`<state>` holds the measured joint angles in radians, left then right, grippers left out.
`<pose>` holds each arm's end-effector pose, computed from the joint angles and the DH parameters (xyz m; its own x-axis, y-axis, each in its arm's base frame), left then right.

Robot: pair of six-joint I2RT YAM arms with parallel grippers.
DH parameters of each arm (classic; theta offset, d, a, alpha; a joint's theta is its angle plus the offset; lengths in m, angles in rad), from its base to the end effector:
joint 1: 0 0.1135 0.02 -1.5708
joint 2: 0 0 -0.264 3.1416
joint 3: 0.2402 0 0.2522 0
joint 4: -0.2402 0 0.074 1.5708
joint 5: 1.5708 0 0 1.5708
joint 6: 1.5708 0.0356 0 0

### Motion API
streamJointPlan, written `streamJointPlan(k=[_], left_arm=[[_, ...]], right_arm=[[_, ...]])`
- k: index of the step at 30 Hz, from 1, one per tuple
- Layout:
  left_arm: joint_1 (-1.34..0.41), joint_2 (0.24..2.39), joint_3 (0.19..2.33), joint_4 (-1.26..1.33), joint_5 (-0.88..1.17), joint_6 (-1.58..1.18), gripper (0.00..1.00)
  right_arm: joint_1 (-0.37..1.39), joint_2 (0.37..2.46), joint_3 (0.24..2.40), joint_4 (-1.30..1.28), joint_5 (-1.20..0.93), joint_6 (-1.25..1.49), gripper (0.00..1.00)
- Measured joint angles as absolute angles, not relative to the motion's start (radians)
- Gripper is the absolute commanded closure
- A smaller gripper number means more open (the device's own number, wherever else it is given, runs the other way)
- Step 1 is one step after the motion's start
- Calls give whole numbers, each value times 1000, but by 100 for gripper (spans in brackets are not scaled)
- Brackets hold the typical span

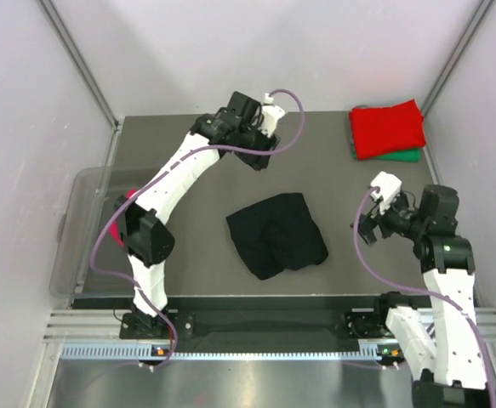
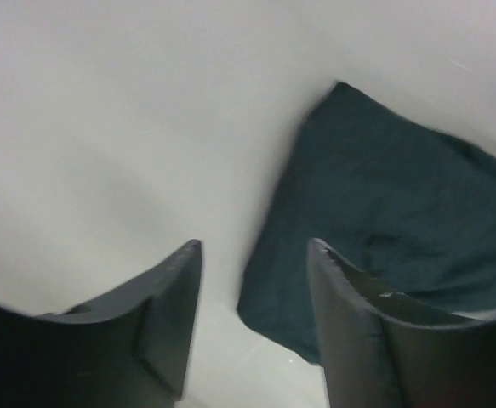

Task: Fold and stack the t-shirts
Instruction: Move the tshirt to the center of the board, then flatten the tshirt out

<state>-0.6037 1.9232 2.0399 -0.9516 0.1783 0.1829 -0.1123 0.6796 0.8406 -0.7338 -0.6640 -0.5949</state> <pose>0.3427 -0.2440 0.3686 -0.4806 0.5488 -0.6840 0.7567 0.6537 -0.0072 0.1342 0.0069 0.3226 -0.2071 -0.4208 -0.8832 -0.6550 0.7302 -0.1943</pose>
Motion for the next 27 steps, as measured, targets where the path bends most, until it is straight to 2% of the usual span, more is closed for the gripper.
streamJointPlan(k=[3,5,8,12,18,27], left_arm=[[-560,1922,2032,-920,103,142,36],[-530,1858,1953,-871,43,128,36],[-493,1692,1761,-834,-15,125,36],[-400,1408,1538,-823,-11,113,36],[-247,1175,1367,-805,10,98,33],[-156,1069,1181,-796,82,109,38]], right_arm=[[-3,741,865,-787,-642,-690,12],[94,781,871,-802,-610,-737,15],[272,850,870,-792,-521,-788,18],[413,954,871,-754,-474,-820,24],[595,1114,872,-693,-402,-839,25],[826,1178,839,-602,-270,-869,29]])
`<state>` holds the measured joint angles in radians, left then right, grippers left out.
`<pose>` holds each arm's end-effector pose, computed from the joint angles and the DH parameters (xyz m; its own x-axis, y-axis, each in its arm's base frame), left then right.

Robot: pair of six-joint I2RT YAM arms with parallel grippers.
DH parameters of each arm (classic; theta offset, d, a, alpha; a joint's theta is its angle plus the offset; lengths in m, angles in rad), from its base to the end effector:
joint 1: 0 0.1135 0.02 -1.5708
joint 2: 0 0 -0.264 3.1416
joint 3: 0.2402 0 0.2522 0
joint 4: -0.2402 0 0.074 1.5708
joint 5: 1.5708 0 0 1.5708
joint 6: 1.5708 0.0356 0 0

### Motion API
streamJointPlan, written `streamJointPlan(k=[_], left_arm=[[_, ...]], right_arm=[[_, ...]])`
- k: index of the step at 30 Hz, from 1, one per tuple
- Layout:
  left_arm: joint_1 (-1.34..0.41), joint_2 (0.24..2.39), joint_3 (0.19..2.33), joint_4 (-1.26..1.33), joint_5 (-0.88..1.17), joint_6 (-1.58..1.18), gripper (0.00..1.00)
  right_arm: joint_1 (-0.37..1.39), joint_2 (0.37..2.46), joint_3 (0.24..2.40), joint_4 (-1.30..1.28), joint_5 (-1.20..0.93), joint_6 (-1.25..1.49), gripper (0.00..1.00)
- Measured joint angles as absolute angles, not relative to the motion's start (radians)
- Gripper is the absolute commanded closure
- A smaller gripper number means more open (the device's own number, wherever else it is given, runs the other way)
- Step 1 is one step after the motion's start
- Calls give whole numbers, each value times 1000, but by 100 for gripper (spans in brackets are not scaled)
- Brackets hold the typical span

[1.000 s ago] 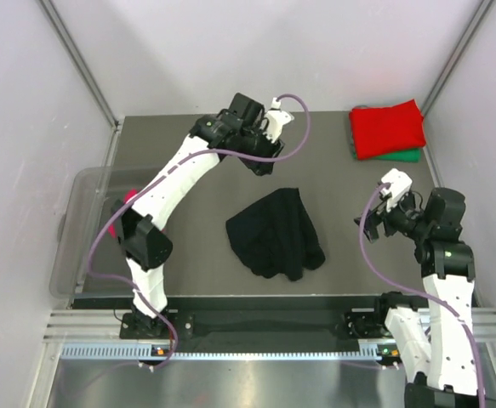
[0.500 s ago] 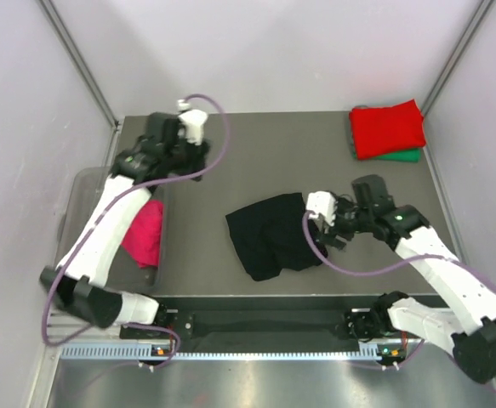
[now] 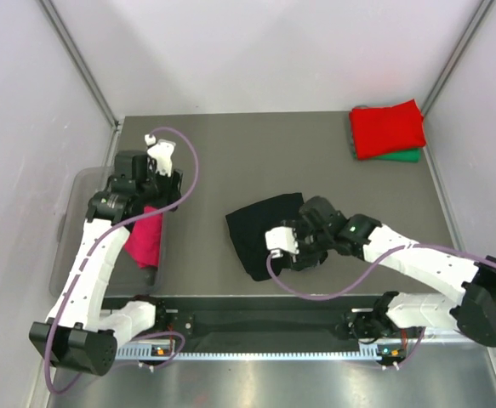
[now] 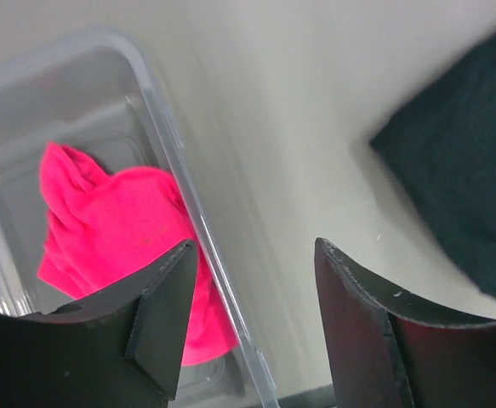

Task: Fold and stack the t-shirts
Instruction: Flatten the tshirt out

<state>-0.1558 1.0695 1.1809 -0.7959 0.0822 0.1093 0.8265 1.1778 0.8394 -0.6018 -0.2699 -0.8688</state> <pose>0.2117 -0.0362 0.3627 -0.5972 0.2039 -0.7758 0.2843 0.9582 0.0329 0.1514 0.1784 0.2452 0.2693 -0.7939 -0.5452 -0.9444 -0.1067 -0.3111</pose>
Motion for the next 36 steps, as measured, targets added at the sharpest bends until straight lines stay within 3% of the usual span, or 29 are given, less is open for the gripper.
streamJointPlan(k=[12,15,21,22,25,35,36], left_arm=[[-123,1056,1134,-792,82,129,38],[-118,1056,1135,-791,84,129,38],[-116,1053,1145,-792,90,129,38],[-115,1048,1145,-793,90,129,38],[-115,1036,1145,-793,90,129,38],[-115,1068,1215,-807,162,130,39],[-115,1086,1243,-813,176,130,39]], right_arm=[[1087,1325,811,-532,-196,-852,24],[1124,1392,810,-498,-151,-844,31],[1145,1442,790,-431,-22,-831,60],[1145,1441,790,-424,-1,-829,74],[1145,1427,789,-396,82,-843,100],[1065,1251,852,-363,273,-921,100],[1031,1251,902,-379,271,-920,95]])
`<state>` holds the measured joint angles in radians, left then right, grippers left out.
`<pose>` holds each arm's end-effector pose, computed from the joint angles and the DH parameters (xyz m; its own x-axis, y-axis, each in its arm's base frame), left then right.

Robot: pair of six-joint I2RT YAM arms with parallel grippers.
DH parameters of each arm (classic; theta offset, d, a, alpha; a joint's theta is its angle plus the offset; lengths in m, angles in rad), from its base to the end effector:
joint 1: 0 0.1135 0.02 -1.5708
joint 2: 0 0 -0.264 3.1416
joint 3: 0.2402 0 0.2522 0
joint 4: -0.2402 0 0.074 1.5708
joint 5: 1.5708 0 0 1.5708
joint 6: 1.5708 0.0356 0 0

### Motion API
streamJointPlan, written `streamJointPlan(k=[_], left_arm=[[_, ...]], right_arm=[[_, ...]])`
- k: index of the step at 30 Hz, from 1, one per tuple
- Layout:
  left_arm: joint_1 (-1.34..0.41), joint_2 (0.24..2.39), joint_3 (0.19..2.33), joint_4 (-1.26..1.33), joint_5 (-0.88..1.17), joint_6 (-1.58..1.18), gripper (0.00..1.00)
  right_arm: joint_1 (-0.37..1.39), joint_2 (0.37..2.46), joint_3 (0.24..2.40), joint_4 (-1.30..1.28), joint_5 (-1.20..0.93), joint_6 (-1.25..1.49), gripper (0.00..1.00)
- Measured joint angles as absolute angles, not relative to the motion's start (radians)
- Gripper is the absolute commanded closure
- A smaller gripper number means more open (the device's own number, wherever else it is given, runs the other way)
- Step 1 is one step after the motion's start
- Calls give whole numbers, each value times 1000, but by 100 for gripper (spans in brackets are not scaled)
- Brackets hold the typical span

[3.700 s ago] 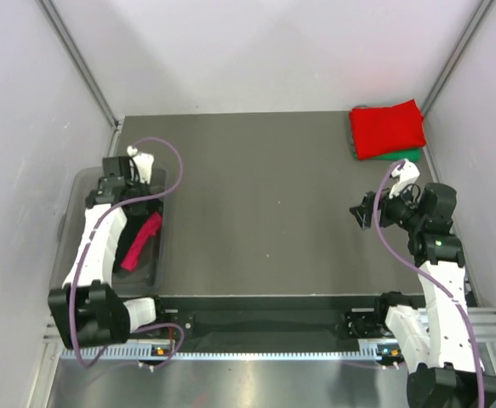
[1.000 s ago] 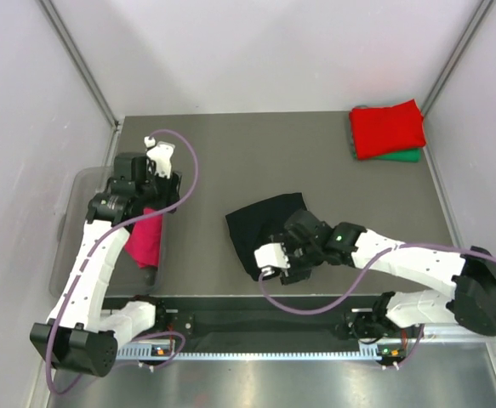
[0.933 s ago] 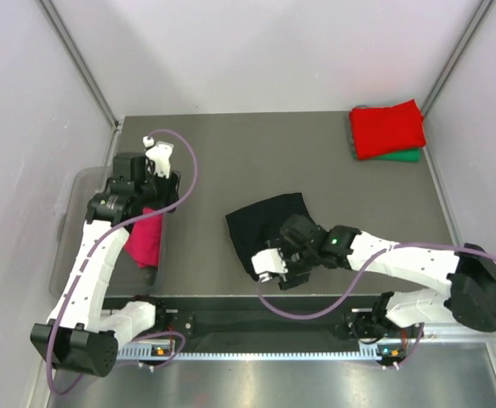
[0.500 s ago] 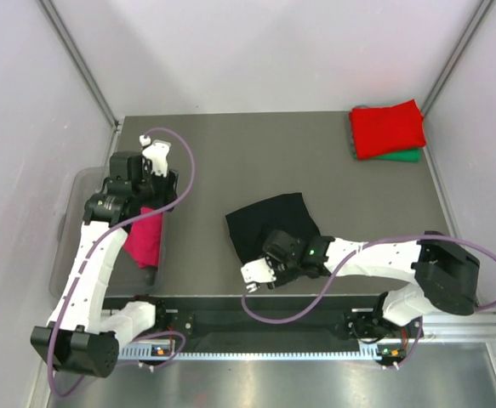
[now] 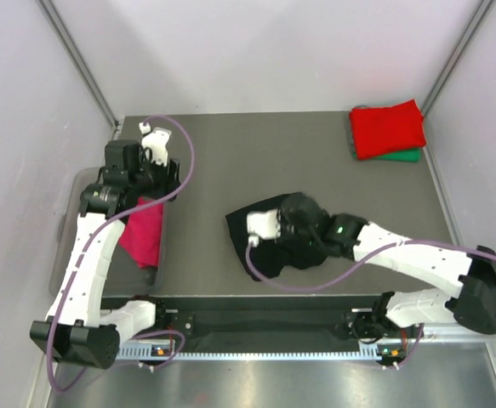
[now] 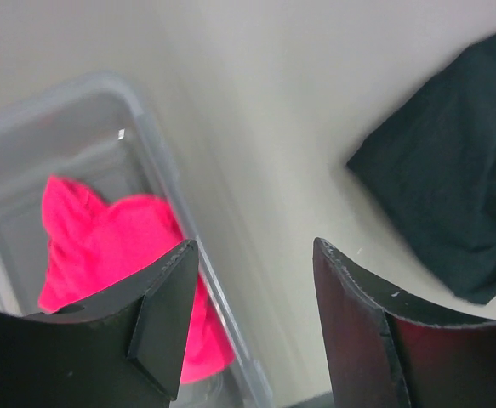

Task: Fold and stack the t-shirts
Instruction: Flatten the tshirt out

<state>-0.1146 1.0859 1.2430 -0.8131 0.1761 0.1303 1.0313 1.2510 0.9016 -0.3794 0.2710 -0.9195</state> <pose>0.2138 -0.0309 0.3781 -0.5683 0.1942 -0.7996 0.3271 0.9450 -0.0030 0.1461 0.2255 0.2645 0.3684 -0.8763 -0.3104 -0.7110 -0.0505 -0.7013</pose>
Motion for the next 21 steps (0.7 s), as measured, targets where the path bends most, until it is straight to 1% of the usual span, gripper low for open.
streamJointPlan(k=[1,3,4,6,8,11,15,21], left_arm=[[-115,1103,1265,-812,187,130,39],[-115,1145,1311,-812,203,130,39],[-115,1163,1328,-810,208,130,39],[-115,1186,1343,-807,209,129,39],[-113,1192,1345,-809,201,129,39],[-113,1191,1345,-806,189,129,39],[-112,1191,1345,-805,186,129,38],[-112,1191,1345,-805,185,128,38]], right_arm=[[1001,1251,957,-399,260,-911,74],[946,1261,1095,-481,204,-878,52],[933,1269,1144,-505,173,-871,49],[928,1287,1215,-542,89,-843,47],[956,1299,1199,-580,22,-823,48],[1006,1325,1074,-615,-35,-810,50],[1043,1384,897,-673,-70,-808,50],[1045,1423,840,-653,-51,-809,49]])
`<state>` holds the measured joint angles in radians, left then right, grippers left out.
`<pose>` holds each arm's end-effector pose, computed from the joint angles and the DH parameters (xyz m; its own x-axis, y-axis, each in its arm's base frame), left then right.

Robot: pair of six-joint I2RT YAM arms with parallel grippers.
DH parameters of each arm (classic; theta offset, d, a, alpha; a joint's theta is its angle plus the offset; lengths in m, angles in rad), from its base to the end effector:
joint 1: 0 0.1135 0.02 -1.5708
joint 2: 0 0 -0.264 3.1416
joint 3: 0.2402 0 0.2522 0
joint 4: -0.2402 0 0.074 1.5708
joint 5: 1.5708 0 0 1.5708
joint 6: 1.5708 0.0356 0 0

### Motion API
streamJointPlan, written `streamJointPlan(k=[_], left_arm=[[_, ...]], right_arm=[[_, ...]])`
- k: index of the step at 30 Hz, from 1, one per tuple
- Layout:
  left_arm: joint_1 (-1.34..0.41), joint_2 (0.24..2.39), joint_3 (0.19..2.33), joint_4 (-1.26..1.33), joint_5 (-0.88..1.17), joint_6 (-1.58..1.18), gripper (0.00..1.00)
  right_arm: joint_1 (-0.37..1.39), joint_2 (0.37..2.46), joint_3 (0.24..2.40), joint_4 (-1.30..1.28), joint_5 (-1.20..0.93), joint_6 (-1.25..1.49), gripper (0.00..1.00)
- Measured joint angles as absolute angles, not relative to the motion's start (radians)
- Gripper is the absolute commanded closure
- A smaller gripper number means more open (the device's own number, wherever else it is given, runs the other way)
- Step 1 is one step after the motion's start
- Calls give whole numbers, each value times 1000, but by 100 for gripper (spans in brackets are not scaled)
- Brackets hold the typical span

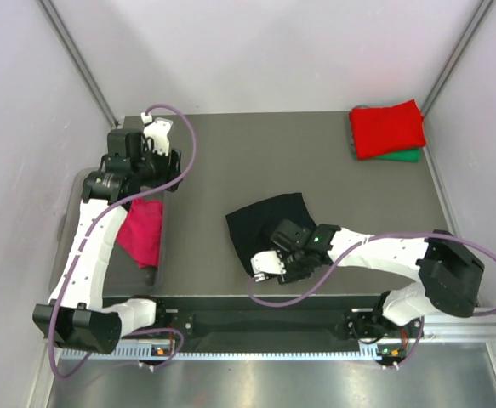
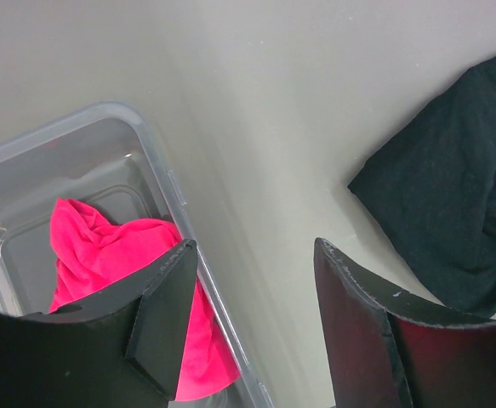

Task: Fold and stack the t-shirts
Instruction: Flatten the tshirt out

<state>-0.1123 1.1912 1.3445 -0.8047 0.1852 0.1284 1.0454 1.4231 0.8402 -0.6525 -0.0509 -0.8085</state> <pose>0.2395 -0.0336 0.3893 -0.5648 0.1904 -0.8030 0.3307 0.9437 -0.0089 0.1262 0.2213 0.1864 0.3039 -0.9160 -0.2620 -0.9450 -0.2549 -0.2049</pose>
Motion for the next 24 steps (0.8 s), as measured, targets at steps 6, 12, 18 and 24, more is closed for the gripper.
streamJointPlan(k=[6,12,18,24], left_arm=[[-112,1186,1338,-802,186,128,38],[-112,1180,1306,-796,188,125,38],[-112,1160,1288,-793,194,125,38],[-112,1141,1286,-793,194,125,38]], right_arm=[[1045,1468,838,-587,-23,-809,49],[1045,1515,838,-533,8,-799,63],[1045,1526,831,-430,118,-758,100],[1045,1451,825,-362,231,-769,100]])
